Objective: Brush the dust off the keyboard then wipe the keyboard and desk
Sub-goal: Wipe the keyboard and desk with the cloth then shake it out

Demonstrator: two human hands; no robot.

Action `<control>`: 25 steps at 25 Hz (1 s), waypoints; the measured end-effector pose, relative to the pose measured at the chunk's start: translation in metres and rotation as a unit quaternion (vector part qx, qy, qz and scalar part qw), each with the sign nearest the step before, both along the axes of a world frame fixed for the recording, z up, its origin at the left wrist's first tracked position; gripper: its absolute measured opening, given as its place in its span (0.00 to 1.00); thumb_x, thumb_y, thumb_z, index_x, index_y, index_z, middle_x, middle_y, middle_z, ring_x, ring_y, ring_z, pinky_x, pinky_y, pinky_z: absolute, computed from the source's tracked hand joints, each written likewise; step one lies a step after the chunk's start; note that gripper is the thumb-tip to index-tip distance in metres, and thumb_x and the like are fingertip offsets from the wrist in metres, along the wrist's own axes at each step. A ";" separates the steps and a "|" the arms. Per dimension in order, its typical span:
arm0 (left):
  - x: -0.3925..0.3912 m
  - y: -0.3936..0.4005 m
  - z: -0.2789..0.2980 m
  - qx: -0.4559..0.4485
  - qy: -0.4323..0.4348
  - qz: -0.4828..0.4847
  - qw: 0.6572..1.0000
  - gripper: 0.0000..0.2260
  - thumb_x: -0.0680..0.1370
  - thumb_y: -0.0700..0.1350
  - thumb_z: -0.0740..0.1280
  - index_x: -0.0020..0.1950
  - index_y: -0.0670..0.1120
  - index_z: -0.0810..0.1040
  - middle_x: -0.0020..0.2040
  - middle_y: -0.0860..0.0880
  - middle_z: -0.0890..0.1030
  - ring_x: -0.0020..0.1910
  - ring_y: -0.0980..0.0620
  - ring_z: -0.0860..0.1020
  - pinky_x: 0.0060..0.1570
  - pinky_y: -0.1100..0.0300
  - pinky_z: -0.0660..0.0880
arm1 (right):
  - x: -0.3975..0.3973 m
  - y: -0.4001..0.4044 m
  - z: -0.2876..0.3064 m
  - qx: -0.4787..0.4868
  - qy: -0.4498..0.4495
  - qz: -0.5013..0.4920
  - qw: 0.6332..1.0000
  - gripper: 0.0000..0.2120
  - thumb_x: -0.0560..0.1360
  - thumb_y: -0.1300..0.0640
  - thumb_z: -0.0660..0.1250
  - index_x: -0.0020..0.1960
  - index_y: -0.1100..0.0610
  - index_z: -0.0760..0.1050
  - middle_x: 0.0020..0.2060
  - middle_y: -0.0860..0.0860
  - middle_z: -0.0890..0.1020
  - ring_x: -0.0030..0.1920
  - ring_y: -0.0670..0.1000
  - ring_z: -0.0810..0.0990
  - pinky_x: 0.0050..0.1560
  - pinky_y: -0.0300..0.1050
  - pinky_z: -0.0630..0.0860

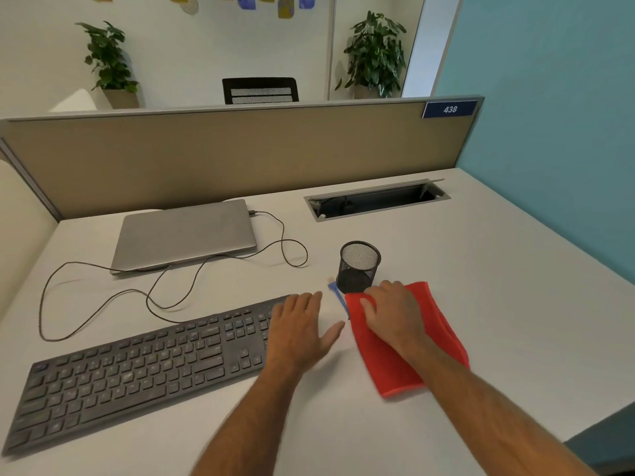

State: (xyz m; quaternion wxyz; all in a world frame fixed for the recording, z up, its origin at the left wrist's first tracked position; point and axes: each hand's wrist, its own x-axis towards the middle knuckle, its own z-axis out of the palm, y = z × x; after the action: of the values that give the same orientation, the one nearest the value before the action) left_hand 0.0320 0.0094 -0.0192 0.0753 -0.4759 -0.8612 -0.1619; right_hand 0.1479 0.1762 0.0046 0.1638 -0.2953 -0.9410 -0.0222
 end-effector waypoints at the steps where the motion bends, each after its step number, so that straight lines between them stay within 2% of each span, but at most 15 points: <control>1: -0.009 -0.008 0.003 -0.033 -0.013 0.025 0.999 0.39 0.76 0.72 0.49 0.74 0.46 0.69 0.69 0.47 0.75 0.70 0.44 0.71 0.69 0.44 0.66 | -0.014 -0.009 -0.001 -0.025 -0.006 0.006 1.000 0.12 0.74 0.49 0.60 0.43 0.54 0.79 0.38 0.52 0.79 0.40 0.55 0.77 0.37 0.47 0.72; 2: -0.019 -0.016 0.005 -0.068 -0.029 0.045 0.996 0.43 0.74 0.74 0.44 0.79 0.45 0.62 0.76 0.46 0.68 0.77 0.44 0.62 0.75 0.43 0.56 | -0.026 -0.017 -0.004 -0.049 -0.019 0.003 0.999 0.11 0.75 0.49 0.61 0.45 0.54 0.79 0.40 0.52 0.79 0.43 0.55 0.77 0.39 0.47 0.72; 4: -0.035 -0.032 0.007 -0.108 -0.051 0.072 0.990 0.49 0.71 0.77 0.37 0.82 0.45 0.49 0.82 0.46 0.53 0.81 0.45 0.47 0.77 0.41 0.41 | -0.046 -0.027 -0.010 -0.061 -0.062 -0.011 0.996 0.13 0.77 0.47 0.60 0.51 0.55 0.77 0.46 0.52 0.79 0.48 0.53 0.77 0.44 0.47 0.73; 6: -0.047 -0.047 0.004 -0.130 -0.055 0.091 0.986 0.52 0.70 0.79 0.35 0.82 0.44 0.42 0.83 0.46 0.44 0.81 0.46 0.40 0.77 0.39 0.37 | -0.060 -0.030 -0.016 -0.065 -0.113 -0.034 0.991 0.16 0.78 0.47 0.58 0.54 0.56 0.76 0.49 0.52 0.80 0.51 0.53 0.77 0.46 0.46 0.74; 9: -0.055 -0.059 -0.004 -0.159 -0.068 0.099 0.980 0.56 0.65 0.82 0.32 0.82 0.44 0.39 0.82 0.45 0.40 0.80 0.46 0.36 0.76 0.37 0.37 | -0.073 -0.031 -0.023 -0.086 -0.141 -0.056 0.985 0.14 0.78 0.48 0.58 0.54 0.56 0.76 0.50 0.52 0.81 0.51 0.52 0.78 0.47 0.45 0.75; 13: -0.057 -0.065 -0.012 -0.180 -0.086 0.097 0.975 0.59 0.62 0.84 0.32 0.81 0.44 0.38 0.82 0.46 0.39 0.80 0.46 0.35 0.75 0.36 0.35 | -0.080 -0.031 -0.025 -0.188 -0.058 -0.108 0.974 0.13 0.76 0.52 0.64 0.59 0.55 0.76 0.52 0.53 0.81 0.52 0.54 0.79 0.45 0.43 0.73; 17: -0.056 -0.068 -0.014 -0.193 -0.091 0.097 0.972 0.59 0.62 0.83 0.33 0.81 0.44 0.38 0.82 0.46 0.39 0.80 0.46 0.35 0.75 0.35 0.35 | -0.087 -0.032 -0.022 -0.193 -0.079 -0.135 0.969 0.09 0.73 0.53 0.66 0.50 0.55 0.80 0.44 0.52 0.81 0.44 0.52 0.81 0.41 0.44 0.78; 19: -0.056 -0.068 -0.015 -0.198 -0.093 0.099 0.971 0.58 0.63 0.83 0.35 0.81 0.44 0.37 0.82 0.46 0.38 0.80 0.46 0.34 0.75 0.36 0.34 | -0.089 -0.034 -0.021 -0.202 -0.081 -0.134 0.967 0.07 0.72 0.55 0.66 0.47 0.54 0.81 0.41 0.51 0.81 0.42 0.52 0.81 0.36 0.42 0.76; 22: -0.057 -0.067 -0.016 -0.203 -0.093 0.098 0.970 0.57 0.65 0.84 0.37 0.81 0.44 0.36 0.82 0.46 0.38 0.79 0.46 0.34 0.74 0.35 0.34 | -0.090 -0.033 -0.021 -0.237 -0.062 -0.151 0.958 0.05 0.71 0.57 0.68 0.45 0.56 0.81 0.39 0.52 0.82 0.38 0.52 0.81 0.32 0.40 0.74; 25: -0.057 -0.067 -0.017 -0.201 -0.094 0.098 0.970 0.59 0.62 0.84 0.34 0.81 0.45 0.36 0.82 0.46 0.38 0.79 0.46 0.34 0.74 0.35 0.34 | -0.092 -0.033 -0.020 -0.253 -0.055 -0.164 0.952 0.06 0.71 0.56 0.69 0.46 0.58 0.80 0.39 0.53 0.82 0.38 0.52 0.81 0.31 0.41 0.74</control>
State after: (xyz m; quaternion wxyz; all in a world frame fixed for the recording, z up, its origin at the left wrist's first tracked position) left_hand -0.0253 -0.0571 -0.0358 -0.0879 -0.3771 -0.9218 -0.0209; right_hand 0.0558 0.1429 -0.0158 0.0258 -0.4758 -0.8618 0.1741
